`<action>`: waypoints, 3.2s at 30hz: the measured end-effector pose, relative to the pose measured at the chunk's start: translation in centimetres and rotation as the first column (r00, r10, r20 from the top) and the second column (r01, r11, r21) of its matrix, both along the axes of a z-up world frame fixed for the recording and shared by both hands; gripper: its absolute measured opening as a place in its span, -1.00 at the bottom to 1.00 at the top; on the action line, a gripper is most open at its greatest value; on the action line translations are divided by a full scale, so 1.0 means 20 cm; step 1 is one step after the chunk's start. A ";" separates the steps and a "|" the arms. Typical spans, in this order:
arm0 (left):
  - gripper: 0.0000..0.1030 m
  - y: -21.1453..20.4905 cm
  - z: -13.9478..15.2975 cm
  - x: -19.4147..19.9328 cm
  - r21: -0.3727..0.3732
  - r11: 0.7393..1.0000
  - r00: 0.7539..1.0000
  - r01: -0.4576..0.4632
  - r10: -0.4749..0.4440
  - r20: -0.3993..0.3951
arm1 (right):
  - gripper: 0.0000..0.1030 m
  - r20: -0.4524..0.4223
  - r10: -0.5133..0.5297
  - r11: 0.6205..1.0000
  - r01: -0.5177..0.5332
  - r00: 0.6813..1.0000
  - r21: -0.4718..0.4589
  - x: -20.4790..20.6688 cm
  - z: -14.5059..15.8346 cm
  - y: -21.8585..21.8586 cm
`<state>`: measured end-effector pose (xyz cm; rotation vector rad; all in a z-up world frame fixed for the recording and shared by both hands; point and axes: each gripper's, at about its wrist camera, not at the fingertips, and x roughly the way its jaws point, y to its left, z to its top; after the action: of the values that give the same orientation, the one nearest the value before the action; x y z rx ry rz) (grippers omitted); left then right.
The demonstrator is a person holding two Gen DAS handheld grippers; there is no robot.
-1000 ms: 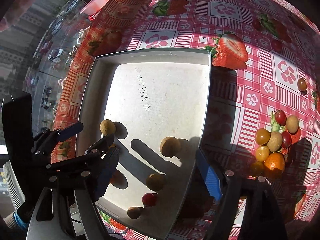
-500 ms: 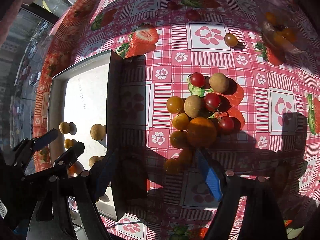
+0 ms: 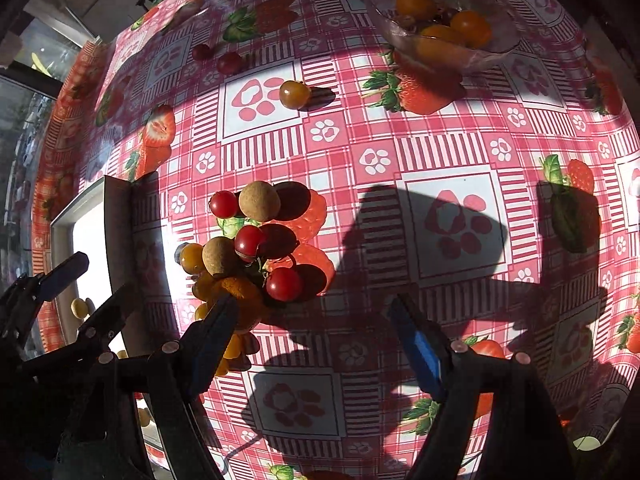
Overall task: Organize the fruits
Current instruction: 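Move both open tools back over the fruit pile, then grasp a yellow cherry tomato with the left tool while the right tool grasps a brown fruit, then carry both fruits into the white tray and open both tools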
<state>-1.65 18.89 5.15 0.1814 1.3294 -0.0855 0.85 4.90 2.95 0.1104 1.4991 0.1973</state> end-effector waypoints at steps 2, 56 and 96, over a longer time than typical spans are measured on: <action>0.35 -0.04 -0.05 0.04 0.005 1.000 1.000 0.016 -0.016 -0.020 | 0.58 0.005 -0.002 1.000 0.002 1.000 0.004 0.03 0.00 -0.01; -0.52 -0.03 -0.15 0.12 -0.122 0.991 0.995 -0.058 0.047 -0.091 | -0.46 0.038 0.085 0.991 -0.088 0.996 0.097 0.15 0.00 0.00; 0.43 0.05 -0.11 0.08 -0.048 0.998 0.999 -0.032 0.032 -0.004 | -0.45 0.049 0.119 0.985 -0.124 0.992 0.120 -0.06 0.17 0.10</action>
<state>-0.11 19.79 2.88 0.1192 1.3318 -0.0912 -0.31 6.97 6.43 0.1132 1.4533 0.3885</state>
